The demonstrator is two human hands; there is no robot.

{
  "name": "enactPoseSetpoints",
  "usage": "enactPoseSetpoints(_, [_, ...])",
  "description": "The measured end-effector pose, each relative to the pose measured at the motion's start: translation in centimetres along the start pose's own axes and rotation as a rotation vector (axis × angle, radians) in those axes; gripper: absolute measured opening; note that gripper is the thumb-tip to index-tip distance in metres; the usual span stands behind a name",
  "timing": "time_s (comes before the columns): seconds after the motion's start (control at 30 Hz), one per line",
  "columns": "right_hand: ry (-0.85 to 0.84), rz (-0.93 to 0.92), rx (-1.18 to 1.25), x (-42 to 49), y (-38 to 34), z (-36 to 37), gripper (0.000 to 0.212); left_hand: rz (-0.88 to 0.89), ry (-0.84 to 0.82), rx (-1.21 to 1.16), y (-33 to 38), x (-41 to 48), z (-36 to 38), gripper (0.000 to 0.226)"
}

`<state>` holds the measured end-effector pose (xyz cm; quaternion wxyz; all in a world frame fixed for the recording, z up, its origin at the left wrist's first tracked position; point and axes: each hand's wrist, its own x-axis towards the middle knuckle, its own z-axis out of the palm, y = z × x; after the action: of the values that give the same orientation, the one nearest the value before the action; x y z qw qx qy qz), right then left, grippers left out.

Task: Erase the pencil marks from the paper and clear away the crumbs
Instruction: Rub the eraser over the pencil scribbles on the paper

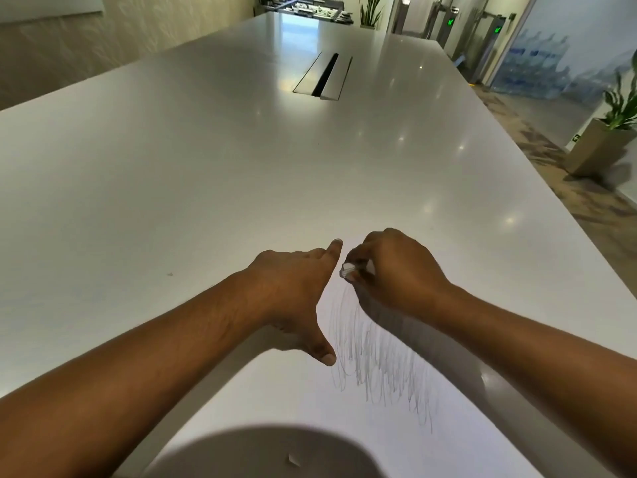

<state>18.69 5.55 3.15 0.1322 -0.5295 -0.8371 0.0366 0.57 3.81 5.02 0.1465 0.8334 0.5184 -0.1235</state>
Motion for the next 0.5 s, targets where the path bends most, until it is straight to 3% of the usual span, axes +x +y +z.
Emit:
enactPoseSetpoints(0.07, [-0.019, 0.018, 0.005, 0.0, -0.2, 0.0, 0.018, 0.001, -0.002, 0.016, 0.1, 0.0, -0.1, 0.15])
enactPoseSetpoints(0.2, [-0.086, -0.113, -0.028, -2.4, -2.3, -0.3, 0.019, 0.025, -0.007, 0.041, 0.0, 0.4, 0.1, 0.148])
enactPoseSetpoints(0.4, [-0.033, 0.031, -0.106, -0.2, -0.5, -0.7, 0.019, 0.015, -0.006, 0.048, 0.0, 0.4, 0.0, 0.146])
enactPoseSetpoints(0.5, [-0.105, -0.046, -0.115, -1.8, -2.3, -1.1, 0.025, 0.021, -0.004, 0.048, 0.0, 0.3, 0.0, 0.146])
